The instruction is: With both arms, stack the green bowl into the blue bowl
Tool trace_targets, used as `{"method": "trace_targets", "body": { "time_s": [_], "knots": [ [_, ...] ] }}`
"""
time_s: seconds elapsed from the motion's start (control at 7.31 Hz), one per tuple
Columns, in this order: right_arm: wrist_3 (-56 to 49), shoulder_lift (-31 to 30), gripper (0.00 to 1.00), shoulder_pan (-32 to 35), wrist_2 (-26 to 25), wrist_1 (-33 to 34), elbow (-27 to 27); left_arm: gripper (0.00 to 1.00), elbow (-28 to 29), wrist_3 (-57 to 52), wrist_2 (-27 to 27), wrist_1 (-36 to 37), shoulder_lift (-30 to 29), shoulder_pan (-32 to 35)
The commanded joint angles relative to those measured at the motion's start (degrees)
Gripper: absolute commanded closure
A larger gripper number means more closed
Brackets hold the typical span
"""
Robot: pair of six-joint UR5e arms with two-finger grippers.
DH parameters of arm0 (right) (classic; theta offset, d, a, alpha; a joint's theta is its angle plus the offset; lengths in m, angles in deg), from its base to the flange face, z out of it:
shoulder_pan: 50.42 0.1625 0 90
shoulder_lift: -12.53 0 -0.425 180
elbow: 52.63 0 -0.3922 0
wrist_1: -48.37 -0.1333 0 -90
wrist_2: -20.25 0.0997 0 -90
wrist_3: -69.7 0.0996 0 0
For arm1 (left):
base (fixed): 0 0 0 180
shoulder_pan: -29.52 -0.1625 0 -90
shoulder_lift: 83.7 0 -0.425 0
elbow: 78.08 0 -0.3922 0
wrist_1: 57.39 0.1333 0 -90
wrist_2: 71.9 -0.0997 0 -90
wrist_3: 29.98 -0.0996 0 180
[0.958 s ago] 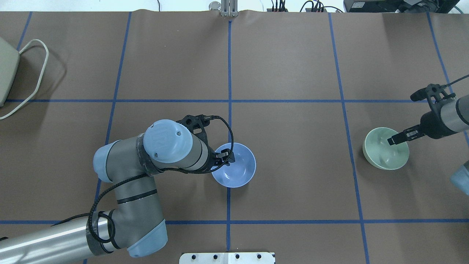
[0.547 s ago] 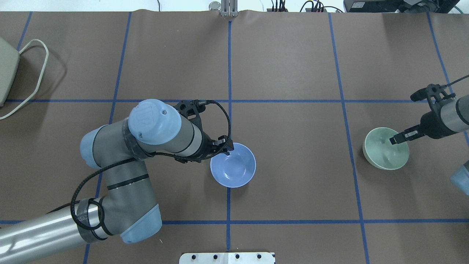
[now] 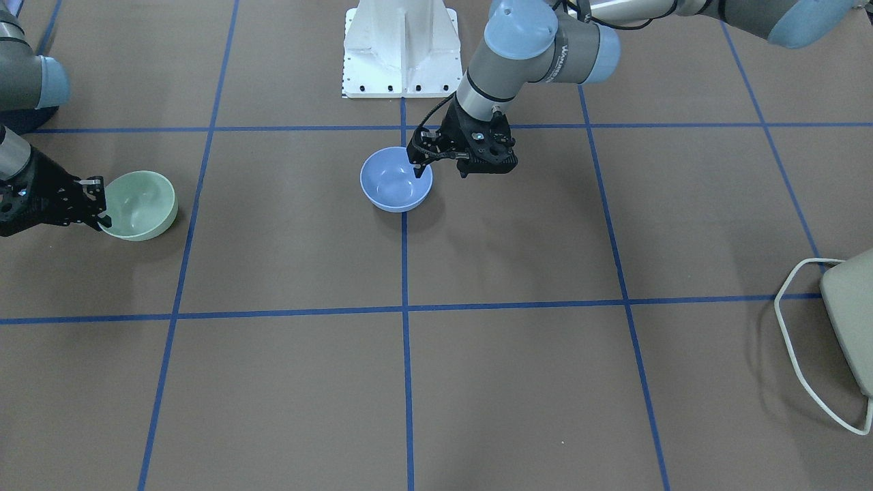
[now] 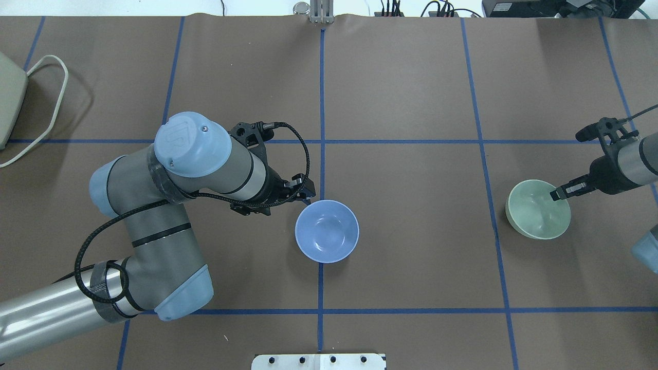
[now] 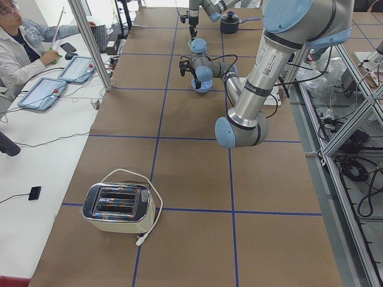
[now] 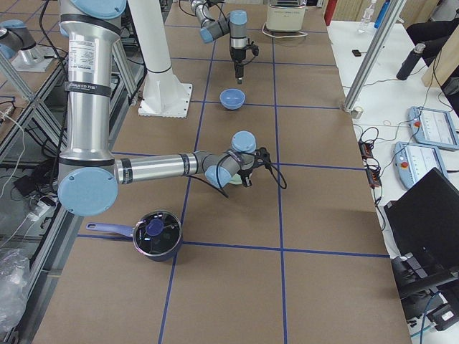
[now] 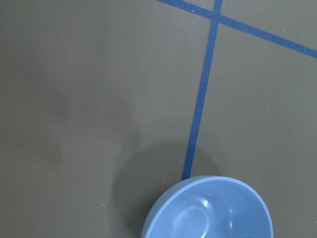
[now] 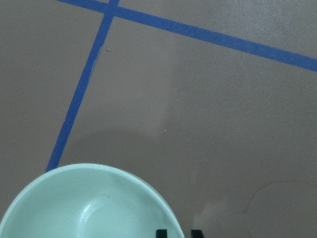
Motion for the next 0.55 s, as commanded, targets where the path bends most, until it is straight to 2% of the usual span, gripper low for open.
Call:
{"method": "trace_targets", "body": {
  "time_s": [0.0,0.14,0.27,0.41],
  "knots": [
    [0.0,0.1,0.98,0.0,0.1,0.0,-0.2,0.09,-0.4,-0.7,0.1,0.0,0.5,0.3],
    [0.0,0.4,1.00,0.0,0.3,0.1,-0.3,0.10,-1.1,-0.8,0.8,0.1,0.7,1.4],
    [0.1,0.8,1.00,0.1,0.5,0.1,-0.8,0.10,-1.7,-2.6,4.3,0.1,3.0,3.3],
    [0.6,1.5,0.99,0.1,1.3,0.3,-1.3,0.10,-3.3,-6.3,5.1,0.1,5.0,4.3]
  ]
}}
